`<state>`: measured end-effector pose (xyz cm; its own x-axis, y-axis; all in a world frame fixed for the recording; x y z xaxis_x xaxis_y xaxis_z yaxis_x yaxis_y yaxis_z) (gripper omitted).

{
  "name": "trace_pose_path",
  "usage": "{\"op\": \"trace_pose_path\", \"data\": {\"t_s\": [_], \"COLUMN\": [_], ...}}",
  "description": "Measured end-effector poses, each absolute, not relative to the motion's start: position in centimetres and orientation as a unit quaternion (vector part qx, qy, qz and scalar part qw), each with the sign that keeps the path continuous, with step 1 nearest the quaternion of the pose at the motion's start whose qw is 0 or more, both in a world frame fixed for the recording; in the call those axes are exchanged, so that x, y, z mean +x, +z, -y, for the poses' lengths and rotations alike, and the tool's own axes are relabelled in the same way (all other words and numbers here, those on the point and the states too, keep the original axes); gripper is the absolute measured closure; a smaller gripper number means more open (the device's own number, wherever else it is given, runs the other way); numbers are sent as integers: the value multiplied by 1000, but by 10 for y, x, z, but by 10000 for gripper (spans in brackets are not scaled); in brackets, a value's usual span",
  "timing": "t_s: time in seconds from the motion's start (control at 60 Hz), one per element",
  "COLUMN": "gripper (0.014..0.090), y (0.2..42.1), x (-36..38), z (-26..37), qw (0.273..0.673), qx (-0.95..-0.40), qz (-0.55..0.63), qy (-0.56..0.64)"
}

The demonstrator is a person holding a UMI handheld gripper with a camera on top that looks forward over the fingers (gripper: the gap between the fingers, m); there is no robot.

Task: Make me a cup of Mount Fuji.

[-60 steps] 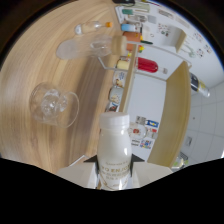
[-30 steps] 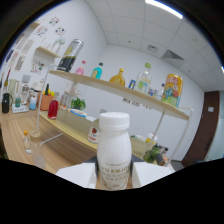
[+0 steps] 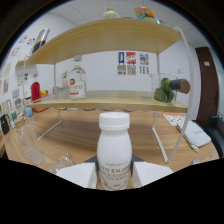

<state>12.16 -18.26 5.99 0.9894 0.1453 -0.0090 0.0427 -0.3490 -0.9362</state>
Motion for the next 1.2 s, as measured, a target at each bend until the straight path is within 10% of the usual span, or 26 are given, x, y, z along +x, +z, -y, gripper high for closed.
{"op": "trace_pose_path", "data": {"t_s": [0.367, 0.55, 1.2], "gripper": [527, 189, 189], "y": [49, 67, 147], "x": [132, 140, 43], "z": [207, 225, 331], "qw": [532, 511, 440], "qx": [-846, -859, -897], "qz": [34, 3, -29], "qy": [35, 11, -31]}}
